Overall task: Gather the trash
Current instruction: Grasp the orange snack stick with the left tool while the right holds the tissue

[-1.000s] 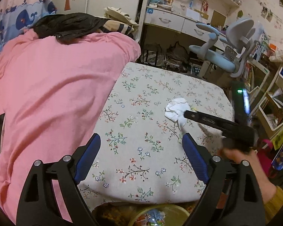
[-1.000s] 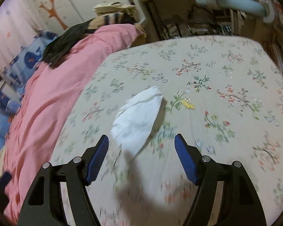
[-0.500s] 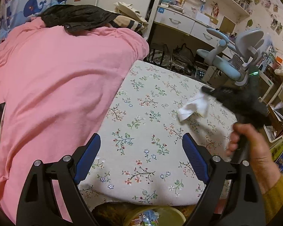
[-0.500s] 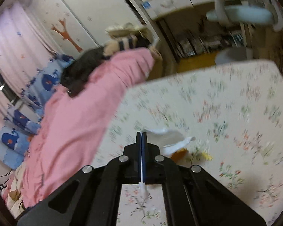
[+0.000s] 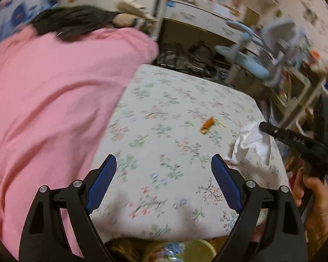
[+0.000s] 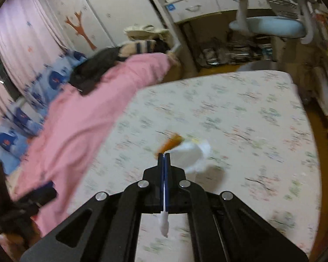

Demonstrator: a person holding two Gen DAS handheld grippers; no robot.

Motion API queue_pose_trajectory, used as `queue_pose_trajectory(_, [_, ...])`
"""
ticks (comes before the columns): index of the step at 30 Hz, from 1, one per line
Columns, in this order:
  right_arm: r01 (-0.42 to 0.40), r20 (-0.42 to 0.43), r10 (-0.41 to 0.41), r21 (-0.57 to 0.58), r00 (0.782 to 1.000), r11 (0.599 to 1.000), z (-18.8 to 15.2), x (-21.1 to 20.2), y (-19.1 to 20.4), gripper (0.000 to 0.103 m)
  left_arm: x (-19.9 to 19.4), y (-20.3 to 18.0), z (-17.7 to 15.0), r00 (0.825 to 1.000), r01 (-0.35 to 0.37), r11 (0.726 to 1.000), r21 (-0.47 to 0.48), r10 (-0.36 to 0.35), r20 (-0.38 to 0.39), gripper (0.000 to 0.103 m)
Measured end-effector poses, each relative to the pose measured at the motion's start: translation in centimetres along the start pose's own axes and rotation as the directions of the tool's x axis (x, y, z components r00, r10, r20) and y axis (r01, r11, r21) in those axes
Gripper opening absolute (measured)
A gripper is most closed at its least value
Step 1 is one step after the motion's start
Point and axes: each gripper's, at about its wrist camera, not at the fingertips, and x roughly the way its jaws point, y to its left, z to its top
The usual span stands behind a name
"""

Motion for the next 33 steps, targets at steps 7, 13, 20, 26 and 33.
queue_pose_trajectory(7, [0.071,-0.145,-0.089,-0.121,0.985,0.99,-2.1,4.8,0.2,0.013,6.0,-3.5,3.7,1.0,0.026,0.993,0.118,-0.024,-0.017,0.085])
queue_pose_trajectory(13, [0.06,-0.19,-0.106,-0.231,0.976,0.971,-3.5,7.9,1.0,0.058,11.4,-5.2,4.9,0.994,0.086,0.982,0.167,-0.074,-0.074,0.085])
queue_pose_trajectory(20, [0.103,-0.177,-0.161,-0.298,0.971,0.949,-3.6,7.5,0.3,0.025,15.8,-7.6,5.5,0.988,0.119,0.968,0.222,-0.093,-0.121,0.08])
queue_pose_trajectory(26, [0.089,-0.176,-0.136,-0.252,0.975,0.964,-3.5,5.5,-1.6,0.011,18.1,-10.5,5.1,0.988,0.1,0.941,0.325,-0.055,-0.145,0.069])
queue_pose_trajectory(33, [0.072,-0.145,-0.099,-0.176,0.984,0.982,-2.8,3.8,-2.6,0.011,20.3,-10.4,5.3,0.98,0.087,0.956,0.279,-0.032,-0.197,0.034])
